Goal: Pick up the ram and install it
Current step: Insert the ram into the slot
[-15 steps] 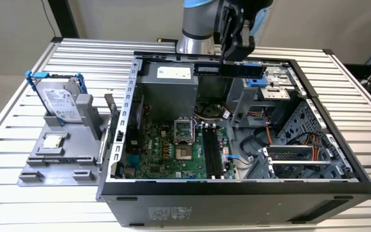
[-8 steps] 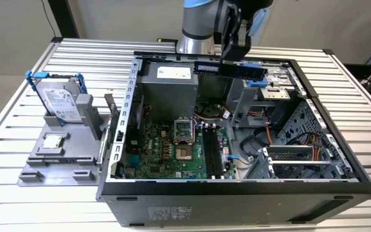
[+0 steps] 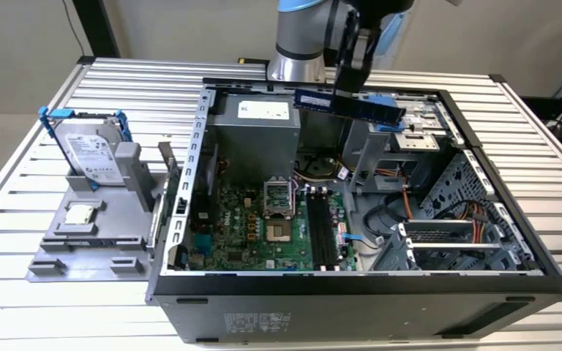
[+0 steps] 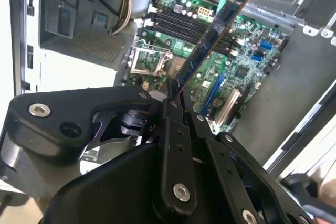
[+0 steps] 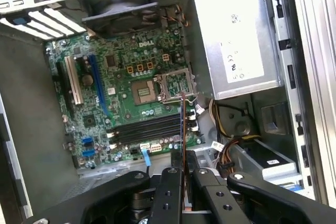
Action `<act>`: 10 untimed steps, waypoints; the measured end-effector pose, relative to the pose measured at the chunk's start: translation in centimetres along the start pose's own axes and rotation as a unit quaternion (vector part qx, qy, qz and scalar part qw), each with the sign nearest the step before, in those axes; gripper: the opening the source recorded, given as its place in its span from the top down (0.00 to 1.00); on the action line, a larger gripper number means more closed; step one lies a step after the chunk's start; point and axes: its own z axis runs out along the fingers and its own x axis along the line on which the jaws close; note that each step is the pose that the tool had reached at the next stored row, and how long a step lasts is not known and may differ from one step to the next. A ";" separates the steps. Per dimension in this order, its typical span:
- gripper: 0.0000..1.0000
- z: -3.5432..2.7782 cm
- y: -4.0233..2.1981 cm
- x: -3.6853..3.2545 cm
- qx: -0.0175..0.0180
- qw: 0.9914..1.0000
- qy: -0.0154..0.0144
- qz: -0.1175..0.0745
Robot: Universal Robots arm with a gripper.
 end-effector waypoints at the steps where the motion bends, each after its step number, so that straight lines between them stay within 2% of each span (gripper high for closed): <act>1: 1.00 0.00 0.00 0.00 0.000 1.000 0.000 0.009; 5: 1.00 0.00 0.00 0.00 0.000 0.999 -0.001 0.043; 10: 1.00 0.00 0.00 0.00 0.000 0.997 -0.003 0.083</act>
